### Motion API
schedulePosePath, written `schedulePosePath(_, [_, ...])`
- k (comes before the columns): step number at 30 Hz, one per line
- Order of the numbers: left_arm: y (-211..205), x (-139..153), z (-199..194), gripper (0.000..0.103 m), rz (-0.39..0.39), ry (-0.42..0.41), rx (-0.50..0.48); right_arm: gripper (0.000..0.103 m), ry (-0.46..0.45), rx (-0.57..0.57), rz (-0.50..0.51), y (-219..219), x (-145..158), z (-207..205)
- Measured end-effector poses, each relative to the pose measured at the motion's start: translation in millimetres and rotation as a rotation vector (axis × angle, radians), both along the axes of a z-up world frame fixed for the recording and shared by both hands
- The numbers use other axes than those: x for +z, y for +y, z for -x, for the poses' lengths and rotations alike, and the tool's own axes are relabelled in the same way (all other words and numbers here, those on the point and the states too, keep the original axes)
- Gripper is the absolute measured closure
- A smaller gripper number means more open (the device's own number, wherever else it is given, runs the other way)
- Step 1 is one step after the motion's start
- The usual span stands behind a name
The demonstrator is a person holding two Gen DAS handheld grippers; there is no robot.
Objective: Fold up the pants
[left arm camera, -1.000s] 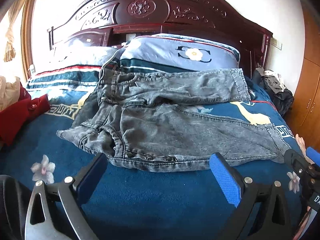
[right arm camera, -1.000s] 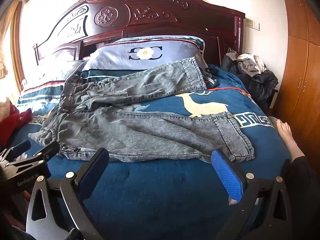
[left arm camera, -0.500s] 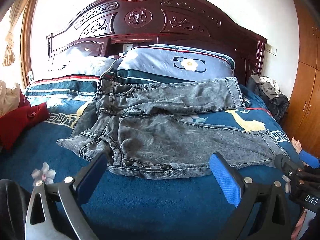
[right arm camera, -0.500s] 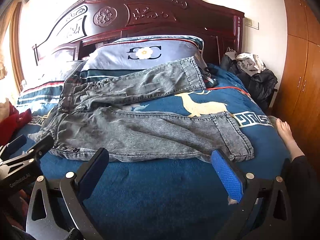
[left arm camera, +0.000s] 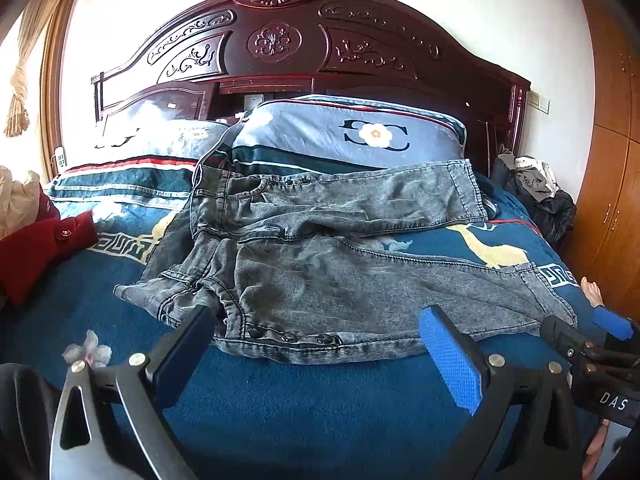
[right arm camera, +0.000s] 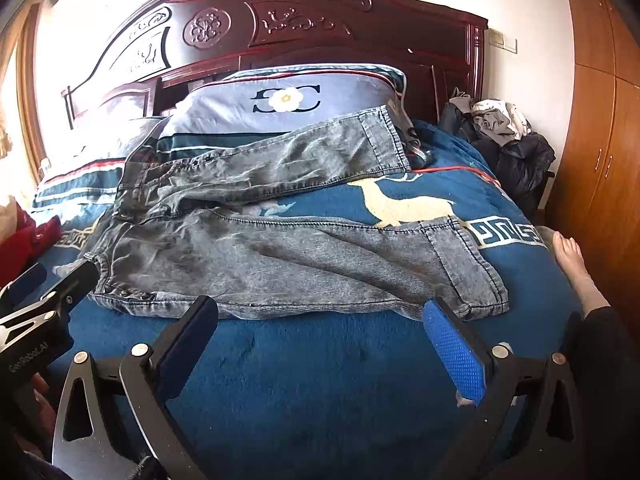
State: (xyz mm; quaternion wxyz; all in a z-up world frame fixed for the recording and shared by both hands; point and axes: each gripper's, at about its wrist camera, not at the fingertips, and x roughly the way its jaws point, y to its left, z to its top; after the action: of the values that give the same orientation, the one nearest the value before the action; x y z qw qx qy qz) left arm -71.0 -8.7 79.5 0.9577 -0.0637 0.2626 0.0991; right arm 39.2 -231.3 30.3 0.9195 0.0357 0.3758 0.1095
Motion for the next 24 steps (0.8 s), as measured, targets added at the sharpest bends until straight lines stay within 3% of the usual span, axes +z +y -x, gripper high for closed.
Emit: schedulePosePath(24, [-5.9,-1.7,-2.6,0.0,-0.011,0.012,-0.03,0.0,0.031,0.005,-0.013,4.9,-4.3,-1.4])
